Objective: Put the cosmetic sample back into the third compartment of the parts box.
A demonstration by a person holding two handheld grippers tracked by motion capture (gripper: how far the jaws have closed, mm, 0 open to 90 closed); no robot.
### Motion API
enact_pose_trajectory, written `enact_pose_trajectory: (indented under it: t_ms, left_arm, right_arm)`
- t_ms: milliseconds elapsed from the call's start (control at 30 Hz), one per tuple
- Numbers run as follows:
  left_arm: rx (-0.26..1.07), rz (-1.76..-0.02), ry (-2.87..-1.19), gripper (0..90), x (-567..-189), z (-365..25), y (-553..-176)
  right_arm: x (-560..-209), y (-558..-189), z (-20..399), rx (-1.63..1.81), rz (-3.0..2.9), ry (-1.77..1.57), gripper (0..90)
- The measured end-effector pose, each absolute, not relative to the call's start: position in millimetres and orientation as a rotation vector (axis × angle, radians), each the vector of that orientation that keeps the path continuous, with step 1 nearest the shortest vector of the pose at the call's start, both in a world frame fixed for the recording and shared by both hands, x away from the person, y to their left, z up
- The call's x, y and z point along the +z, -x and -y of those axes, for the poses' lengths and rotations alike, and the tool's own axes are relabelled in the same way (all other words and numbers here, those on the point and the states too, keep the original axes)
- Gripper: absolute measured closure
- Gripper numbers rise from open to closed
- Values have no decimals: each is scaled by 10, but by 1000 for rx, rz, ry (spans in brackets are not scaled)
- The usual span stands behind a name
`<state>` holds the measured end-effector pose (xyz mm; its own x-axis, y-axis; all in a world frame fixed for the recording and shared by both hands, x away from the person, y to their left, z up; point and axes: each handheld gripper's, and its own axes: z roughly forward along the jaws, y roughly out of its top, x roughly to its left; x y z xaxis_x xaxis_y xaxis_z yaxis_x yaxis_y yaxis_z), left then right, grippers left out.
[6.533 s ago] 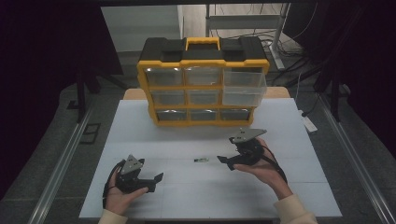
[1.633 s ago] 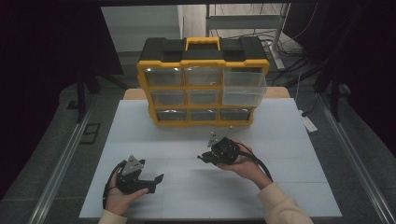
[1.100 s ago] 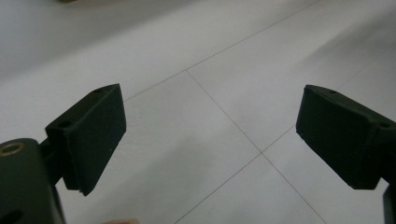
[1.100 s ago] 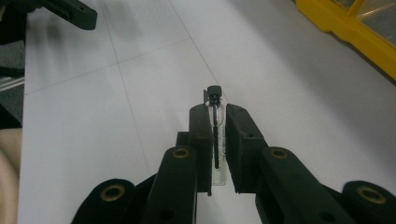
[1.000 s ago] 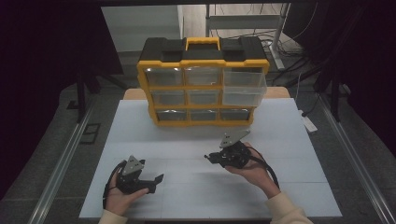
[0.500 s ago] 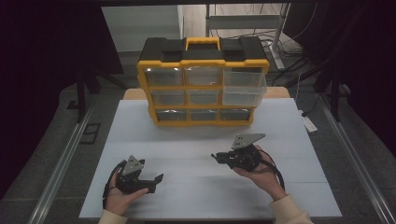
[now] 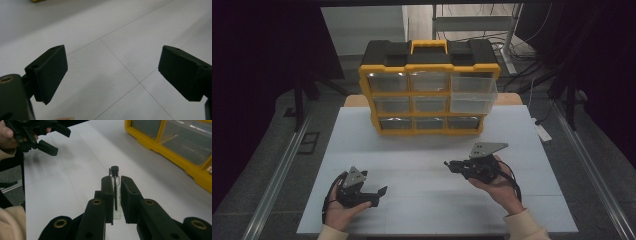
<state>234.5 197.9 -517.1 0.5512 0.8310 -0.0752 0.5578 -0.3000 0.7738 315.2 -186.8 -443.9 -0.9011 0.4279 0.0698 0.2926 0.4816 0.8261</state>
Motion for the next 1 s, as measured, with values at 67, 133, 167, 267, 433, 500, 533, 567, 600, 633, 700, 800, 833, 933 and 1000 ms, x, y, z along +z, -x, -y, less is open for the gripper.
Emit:
enact_pose_trajectory:
  t_ms: [67, 133, 167, 267, 433, 500, 533, 567, 600, 633, 700, 800, 833, 933, 1000]
  left_arm:
    - [440, -1118, -1999, 95, -5169, -1979, -2344]
    - [440, -1121, -1993, 95, -5170, -1976, -2345]
    - [440, -1121, -1993, 95, -5170, -1976, -2345]
    - [440, -1125, -1995, 96, -5170, -1978, -2349]
    - [440, -1136, -1988, 97, -5173, -1976, -2351]
    - [442, -1135, -1992, 98, -5172, -1980, -2352]
    - [442, -1135, -1992, 98, -5171, -1980, -2351]
    - [443, -1134, -1992, 98, -5170, -1979, -2351]
    - [443, -1135, -1992, 98, -5170, -1979, -2351]
    - [443, -1135, -1992, 98, -5171, -1979, -2351]
    - [443, -1134, -1992, 98, -5171, -1979, -2351]
    - [442, -1131, -1994, 98, -5169, -1980, -2351]
    - [442, -1131, -1994, 98, -5169, -1980, -2351]
    - [441, -1130, -1995, 98, -5170, -1977, -2351]
    - [443, -1128, -1995, 98, -5168, -1978, -2351]
  right_arm:
    - [-4418, -3147, 1898, 1404, -2558, -637, 808]
    - [-4400, -3143, 1921, 1412, -2545, -642, 808]
    - [-4400, -3143, 1921, 1412, -2545, -642, 808]
    - [-4370, -3135, 1952, 1425, -2529, -649, 808]
    - [-4322, -3129, 1996, 1437, -2500, -654, 808]
    - [-4306, -3123, 2007, 1447, -2483, -661, 808]
    - [-4295, -3120, 2014, 1447, -2475, -660, 808]
    - [-4286, -3117, 2020, 1450, -2468, -662, 808]
    - [-4277, -3114, 2026, 1456, -2464, -665, 808]
    - [-4270, -3115, 2031, 1457, -2459, -663, 808]
    - [-4254, -3110, 2040, 1466, -2450, -671, 808]
    - [-4219, -3102, 2062, 1473, -2426, -678, 808]
    - [-4219, -3102, 2062, 1473, -2426, -678, 808]
    - [-4185, -3095, 2077, 1493, -2401, -686, 808]
    - [-4162, -3090, 2088, 1500, -2390, -690, 808]
